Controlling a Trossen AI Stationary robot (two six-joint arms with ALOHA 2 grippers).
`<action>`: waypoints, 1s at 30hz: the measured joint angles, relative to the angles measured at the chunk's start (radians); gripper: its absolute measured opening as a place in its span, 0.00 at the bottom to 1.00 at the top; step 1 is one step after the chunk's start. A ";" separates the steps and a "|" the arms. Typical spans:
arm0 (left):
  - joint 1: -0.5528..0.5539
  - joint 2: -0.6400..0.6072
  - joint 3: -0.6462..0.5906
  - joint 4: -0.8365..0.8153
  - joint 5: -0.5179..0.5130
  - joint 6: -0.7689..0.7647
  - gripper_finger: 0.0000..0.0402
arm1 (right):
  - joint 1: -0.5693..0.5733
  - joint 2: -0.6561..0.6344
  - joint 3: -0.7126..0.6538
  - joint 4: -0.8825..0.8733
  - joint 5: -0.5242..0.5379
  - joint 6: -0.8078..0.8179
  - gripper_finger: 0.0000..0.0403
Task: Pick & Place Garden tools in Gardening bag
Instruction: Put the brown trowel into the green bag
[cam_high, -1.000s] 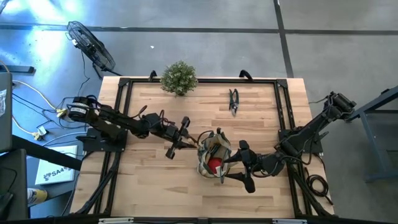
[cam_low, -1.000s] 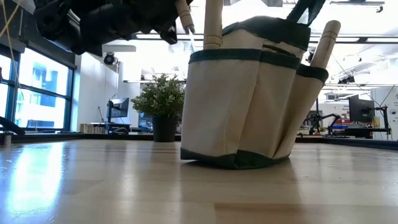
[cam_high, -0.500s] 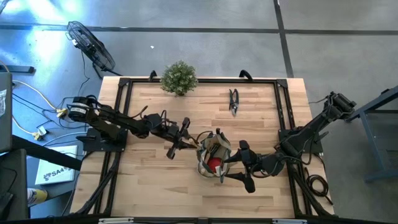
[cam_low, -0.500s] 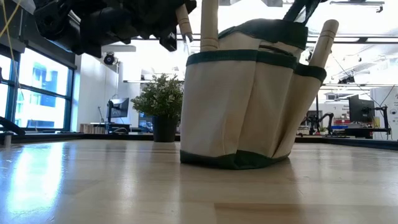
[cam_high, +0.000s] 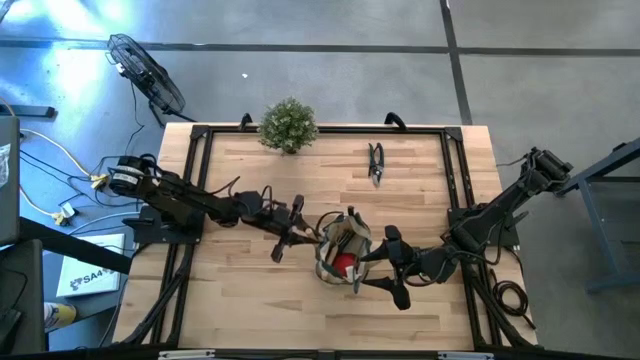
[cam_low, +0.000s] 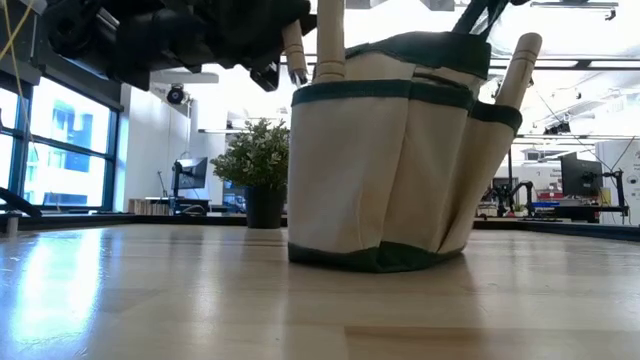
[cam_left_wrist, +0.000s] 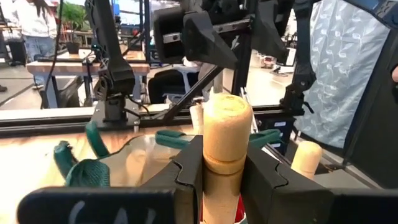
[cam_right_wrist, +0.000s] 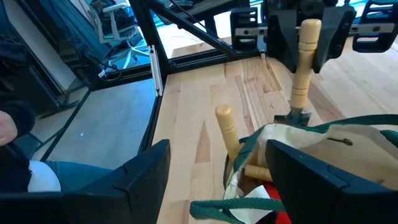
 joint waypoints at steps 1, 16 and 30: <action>-0.004 0.000 0.000 0.000 0.000 0.000 0.16 | 0.000 0.000 0.000 0.000 0.000 0.000 0.64; -0.006 -0.002 0.000 -0.107 -0.013 0.024 0.16 | 0.001 0.000 0.000 0.000 0.000 0.002 0.64; -0.045 0.000 0.000 -0.184 -0.033 0.097 0.16 | 0.001 0.000 0.000 0.000 0.000 0.001 0.64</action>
